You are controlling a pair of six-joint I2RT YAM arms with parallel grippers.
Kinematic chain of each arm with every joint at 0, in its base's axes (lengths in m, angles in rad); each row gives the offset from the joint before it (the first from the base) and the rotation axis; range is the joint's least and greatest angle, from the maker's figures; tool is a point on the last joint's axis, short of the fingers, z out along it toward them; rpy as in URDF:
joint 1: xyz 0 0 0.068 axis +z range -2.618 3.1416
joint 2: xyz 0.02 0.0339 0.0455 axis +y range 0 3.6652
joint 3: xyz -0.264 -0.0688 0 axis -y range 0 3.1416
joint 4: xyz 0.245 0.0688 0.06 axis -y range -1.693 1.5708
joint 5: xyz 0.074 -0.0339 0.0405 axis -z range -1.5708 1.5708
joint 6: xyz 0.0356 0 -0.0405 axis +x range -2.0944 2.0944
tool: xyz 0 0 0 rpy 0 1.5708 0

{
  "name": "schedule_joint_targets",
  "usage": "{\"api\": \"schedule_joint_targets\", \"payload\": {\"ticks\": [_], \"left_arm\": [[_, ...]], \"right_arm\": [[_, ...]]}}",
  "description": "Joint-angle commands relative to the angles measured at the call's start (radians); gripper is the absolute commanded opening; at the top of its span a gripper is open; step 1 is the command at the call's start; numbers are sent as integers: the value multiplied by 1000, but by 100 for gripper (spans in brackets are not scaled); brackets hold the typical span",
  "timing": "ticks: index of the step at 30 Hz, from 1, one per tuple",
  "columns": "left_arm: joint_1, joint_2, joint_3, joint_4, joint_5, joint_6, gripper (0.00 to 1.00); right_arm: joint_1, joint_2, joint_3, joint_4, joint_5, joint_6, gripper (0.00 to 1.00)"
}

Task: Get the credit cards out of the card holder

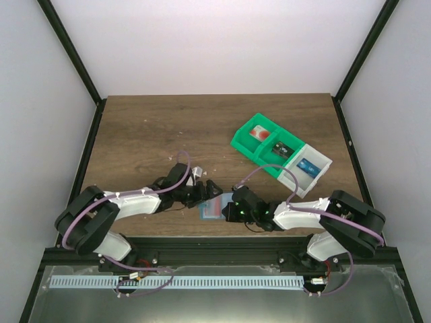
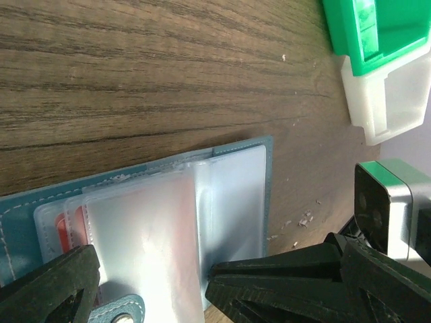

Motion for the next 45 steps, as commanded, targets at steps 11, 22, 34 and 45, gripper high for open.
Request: {"api": "schedule_joint_targets", "payload": {"ticks": [11,22,34,45], "left_arm": [[-67,85,63,17,-19,-47,100],[-115,54,59,160,12,-164,100],[-133,141,81,289,47,-214,100],[-72,6,30,11,-71,-122,100]], "right_arm": [[7,-10,-22,-1,47,3,8],[7,-74,-108,114,79,-19,9],[7,-278,-158,52,160,-23,17],[7,-298,-137,-25,179,-54,22]]}}
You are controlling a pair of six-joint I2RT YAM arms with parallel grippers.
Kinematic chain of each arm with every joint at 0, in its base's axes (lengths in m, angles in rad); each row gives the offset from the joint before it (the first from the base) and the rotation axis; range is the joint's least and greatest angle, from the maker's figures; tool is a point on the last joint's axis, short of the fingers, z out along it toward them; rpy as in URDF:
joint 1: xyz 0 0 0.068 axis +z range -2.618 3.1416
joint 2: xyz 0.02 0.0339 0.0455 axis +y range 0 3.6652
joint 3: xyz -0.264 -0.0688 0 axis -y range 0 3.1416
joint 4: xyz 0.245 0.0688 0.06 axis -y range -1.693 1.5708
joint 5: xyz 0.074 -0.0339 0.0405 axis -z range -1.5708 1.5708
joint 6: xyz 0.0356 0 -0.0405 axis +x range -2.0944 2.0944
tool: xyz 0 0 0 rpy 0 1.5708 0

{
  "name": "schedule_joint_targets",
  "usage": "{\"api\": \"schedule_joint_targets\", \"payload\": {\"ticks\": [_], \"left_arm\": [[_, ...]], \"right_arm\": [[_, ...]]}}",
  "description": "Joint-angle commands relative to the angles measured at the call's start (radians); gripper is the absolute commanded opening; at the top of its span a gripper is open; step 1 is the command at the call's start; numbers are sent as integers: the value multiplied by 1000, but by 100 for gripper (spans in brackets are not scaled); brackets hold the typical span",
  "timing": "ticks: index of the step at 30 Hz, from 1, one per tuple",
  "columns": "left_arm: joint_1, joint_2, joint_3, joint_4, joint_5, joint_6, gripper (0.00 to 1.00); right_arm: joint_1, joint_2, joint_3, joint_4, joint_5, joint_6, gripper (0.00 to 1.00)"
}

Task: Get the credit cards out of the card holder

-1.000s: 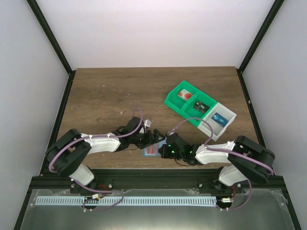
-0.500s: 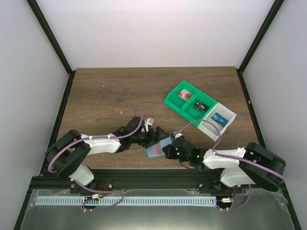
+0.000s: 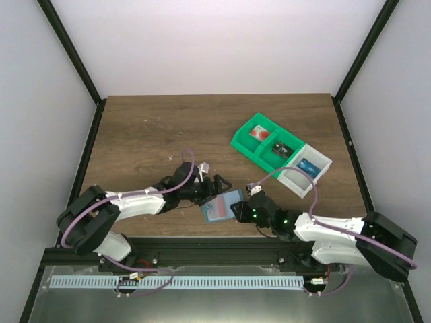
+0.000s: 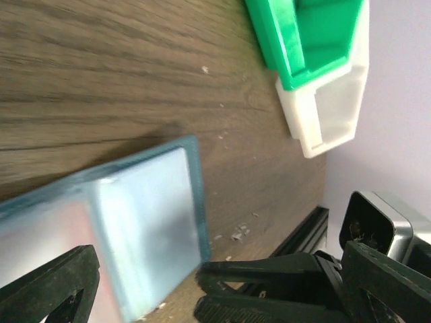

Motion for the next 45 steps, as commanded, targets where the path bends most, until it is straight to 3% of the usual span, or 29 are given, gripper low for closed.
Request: {"api": "schedule_joint_targets", "payload": {"ticks": [1,14,23,30,41,45], "left_arm": [[26,-36,-45,-119,-34,55,100],[29,-31,-35,-249,-90,126,100],[18,-100,-33,-327,-130,139,100],[7,-102,-54,-205,-95,100,100],[-48,-207,70,-368,-323,192,99],[-71,-200,55,-328,-235,176,99]], "right_arm": [[7,34,22,-35,50,-18,22],[7,212,55,-46,48,-4,23],[7,204,34,-46,51,17,23],[7,191,20,-42,49,23,23],[89,181,2,-114,31,167,22],[120,181,14,-145,49,197,22]]}}
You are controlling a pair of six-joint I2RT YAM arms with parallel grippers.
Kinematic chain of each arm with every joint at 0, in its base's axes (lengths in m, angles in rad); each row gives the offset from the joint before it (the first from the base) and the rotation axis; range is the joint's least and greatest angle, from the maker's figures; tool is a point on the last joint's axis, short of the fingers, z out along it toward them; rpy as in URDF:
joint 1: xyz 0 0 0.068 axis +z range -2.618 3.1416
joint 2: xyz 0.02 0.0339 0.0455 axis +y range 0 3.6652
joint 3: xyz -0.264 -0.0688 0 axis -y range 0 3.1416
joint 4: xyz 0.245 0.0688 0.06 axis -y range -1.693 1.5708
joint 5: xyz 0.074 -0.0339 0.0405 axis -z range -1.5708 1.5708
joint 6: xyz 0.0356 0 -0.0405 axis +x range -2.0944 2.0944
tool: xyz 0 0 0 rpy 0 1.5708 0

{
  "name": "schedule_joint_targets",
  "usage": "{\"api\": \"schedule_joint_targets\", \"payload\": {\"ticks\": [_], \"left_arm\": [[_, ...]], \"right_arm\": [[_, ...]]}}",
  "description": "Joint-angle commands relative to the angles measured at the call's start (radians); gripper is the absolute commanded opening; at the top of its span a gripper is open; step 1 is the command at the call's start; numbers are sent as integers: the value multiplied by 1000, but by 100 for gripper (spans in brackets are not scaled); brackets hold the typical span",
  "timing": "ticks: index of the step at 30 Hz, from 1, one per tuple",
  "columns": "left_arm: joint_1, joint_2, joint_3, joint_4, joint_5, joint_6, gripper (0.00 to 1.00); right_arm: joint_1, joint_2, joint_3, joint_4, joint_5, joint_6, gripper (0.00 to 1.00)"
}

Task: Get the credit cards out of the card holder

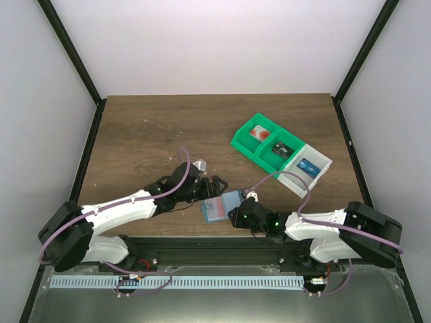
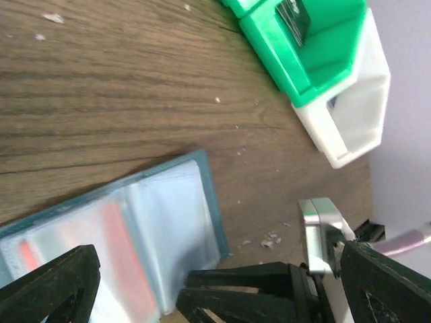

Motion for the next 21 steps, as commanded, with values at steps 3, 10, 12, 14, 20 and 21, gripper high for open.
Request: {"api": "schedule_joint_targets", "payload": {"ticks": [3,10,12,14,20,21], "left_arm": [[-53,36,-21,39,76,-9,99],[-115,27,-45,27,90,-104,99],[-132,7,-58,13,79,-134,99],[-154,-13,-81,10,58,-169,99],[-165,5,-154,94,51,-235,100],[-165,12,-155,99,44,-235,100]], "right_arm": [[35,9,1,-153,24,56,22],[35,24,23,-169,49,45,22],[35,32,18,-162,44,48,22],[35,37,20,-163,43,48,22],[35,2,16,-171,62,33,24],[34,-5,14,-172,63,33,24]]}}
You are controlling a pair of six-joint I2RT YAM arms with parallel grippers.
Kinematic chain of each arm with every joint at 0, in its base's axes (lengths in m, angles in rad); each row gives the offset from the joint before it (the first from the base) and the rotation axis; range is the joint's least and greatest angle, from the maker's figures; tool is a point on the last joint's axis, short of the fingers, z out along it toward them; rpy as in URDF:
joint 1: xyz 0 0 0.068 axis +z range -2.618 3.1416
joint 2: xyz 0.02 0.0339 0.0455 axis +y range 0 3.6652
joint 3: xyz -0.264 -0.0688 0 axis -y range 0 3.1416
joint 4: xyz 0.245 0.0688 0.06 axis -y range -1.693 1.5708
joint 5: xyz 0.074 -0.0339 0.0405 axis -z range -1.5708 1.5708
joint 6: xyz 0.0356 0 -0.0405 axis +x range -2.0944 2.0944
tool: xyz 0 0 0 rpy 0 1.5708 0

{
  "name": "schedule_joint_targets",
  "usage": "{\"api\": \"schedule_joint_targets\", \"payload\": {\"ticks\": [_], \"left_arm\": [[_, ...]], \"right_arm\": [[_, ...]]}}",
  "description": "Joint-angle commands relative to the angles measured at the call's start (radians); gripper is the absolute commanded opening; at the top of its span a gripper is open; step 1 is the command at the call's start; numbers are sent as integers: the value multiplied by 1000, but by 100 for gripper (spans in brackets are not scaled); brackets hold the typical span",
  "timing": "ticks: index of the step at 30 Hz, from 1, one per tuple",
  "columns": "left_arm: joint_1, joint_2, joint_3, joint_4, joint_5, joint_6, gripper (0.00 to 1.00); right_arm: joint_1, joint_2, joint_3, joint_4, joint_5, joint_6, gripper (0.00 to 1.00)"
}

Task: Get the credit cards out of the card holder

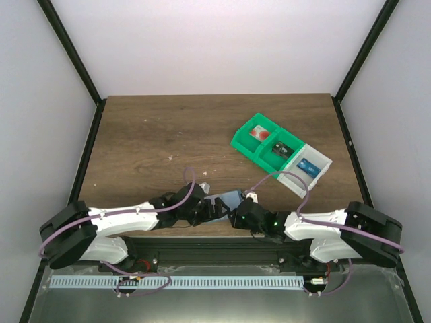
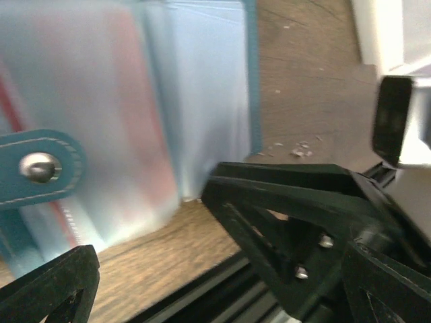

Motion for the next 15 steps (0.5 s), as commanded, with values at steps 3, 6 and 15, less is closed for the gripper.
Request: {"api": "schedule_joint_targets", "payload": {"ticks": [3,6,15], "left_arm": [[-1,39,-14,24,-58,-35,100],[13,73,-10,15,-69,-21,100],[62,110,-3,45,-65,27,100]], "right_arm": [[8,-24,-17,-119,37,-1,24],[8,-30,-21,-118,36,2,24],[6,-35,-39,-93,28,6,24]]}}
